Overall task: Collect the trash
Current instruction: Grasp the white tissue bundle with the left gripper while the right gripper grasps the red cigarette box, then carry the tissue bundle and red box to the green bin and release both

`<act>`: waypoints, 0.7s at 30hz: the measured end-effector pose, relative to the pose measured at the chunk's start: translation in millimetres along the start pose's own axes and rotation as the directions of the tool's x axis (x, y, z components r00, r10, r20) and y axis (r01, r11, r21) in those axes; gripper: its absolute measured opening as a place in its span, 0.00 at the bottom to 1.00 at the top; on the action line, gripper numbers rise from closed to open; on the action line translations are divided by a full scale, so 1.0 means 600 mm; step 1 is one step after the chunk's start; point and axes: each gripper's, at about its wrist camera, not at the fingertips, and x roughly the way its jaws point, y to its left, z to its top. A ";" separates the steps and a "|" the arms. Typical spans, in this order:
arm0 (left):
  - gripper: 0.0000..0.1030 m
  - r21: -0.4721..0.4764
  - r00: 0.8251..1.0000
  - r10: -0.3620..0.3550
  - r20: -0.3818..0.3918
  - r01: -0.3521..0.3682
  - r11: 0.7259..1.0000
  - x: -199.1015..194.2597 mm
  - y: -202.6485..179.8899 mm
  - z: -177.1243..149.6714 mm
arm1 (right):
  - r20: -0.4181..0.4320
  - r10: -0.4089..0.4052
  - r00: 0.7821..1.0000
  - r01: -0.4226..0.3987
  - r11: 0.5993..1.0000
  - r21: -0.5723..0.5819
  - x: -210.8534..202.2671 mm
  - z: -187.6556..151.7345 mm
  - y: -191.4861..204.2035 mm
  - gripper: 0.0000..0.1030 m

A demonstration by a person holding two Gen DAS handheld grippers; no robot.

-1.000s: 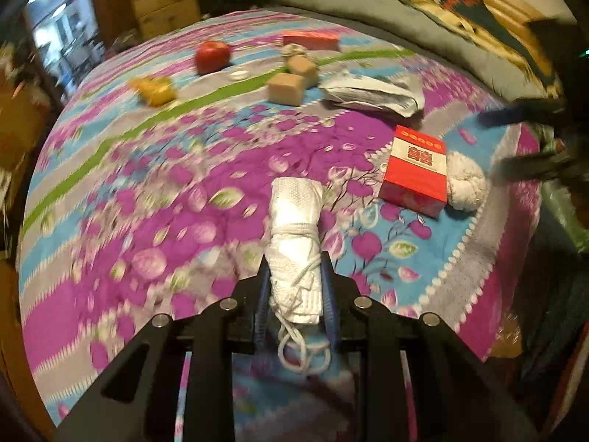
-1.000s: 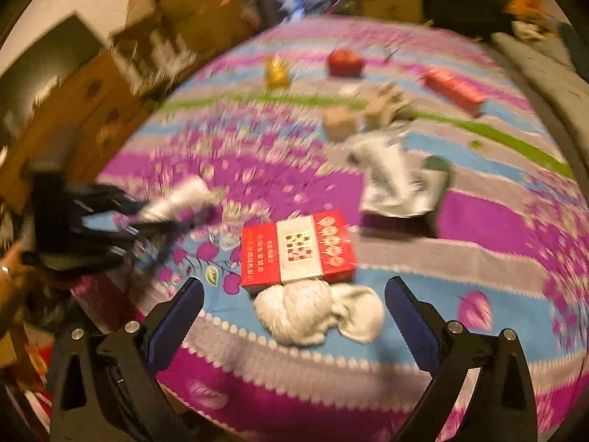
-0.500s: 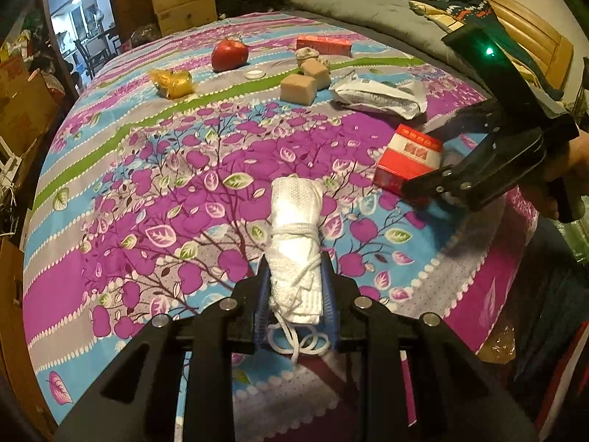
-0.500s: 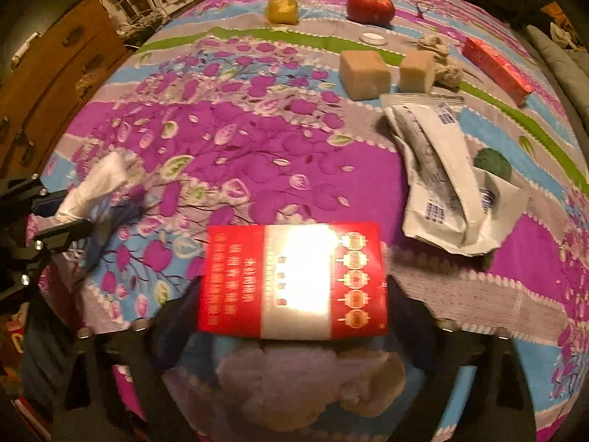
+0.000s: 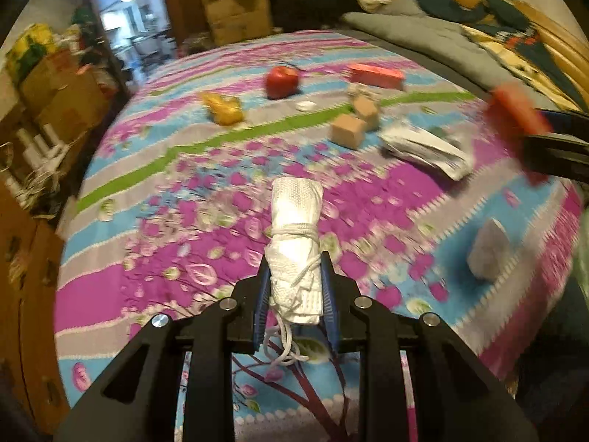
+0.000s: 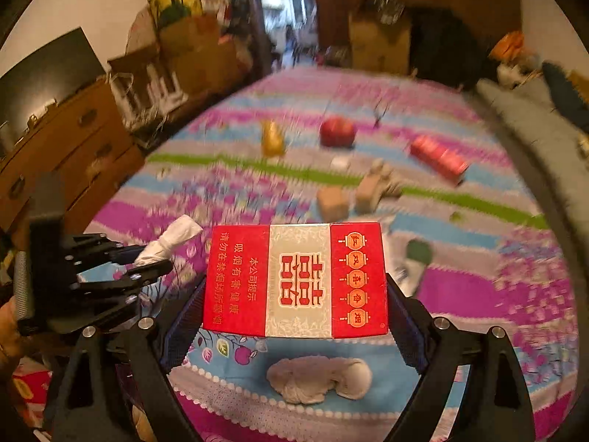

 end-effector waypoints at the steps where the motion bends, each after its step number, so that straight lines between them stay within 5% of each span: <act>1: 0.23 -0.028 1.000 0.020 0.004 -0.020 0.999 -0.002 0.002 0.006 | 0.032 -0.023 0.999 0.023 1.000 -0.005 -0.021 -0.002 0.004 0.86; 12: 0.23 -0.128 0.986 0.155 0.057 -0.147 0.981 -0.052 -0.034 0.063 | 0.196 -0.106 0.975 0.100 0.994 0.039 -0.169 -0.031 0.003 0.86; 21: 0.23 -0.077 0.977 0.152 0.153 -0.142 0.987 -0.097 -0.116 0.131 | 0.282 -0.164 0.945 0.126 0.981 0.150 -0.277 -0.033 -0.059 0.86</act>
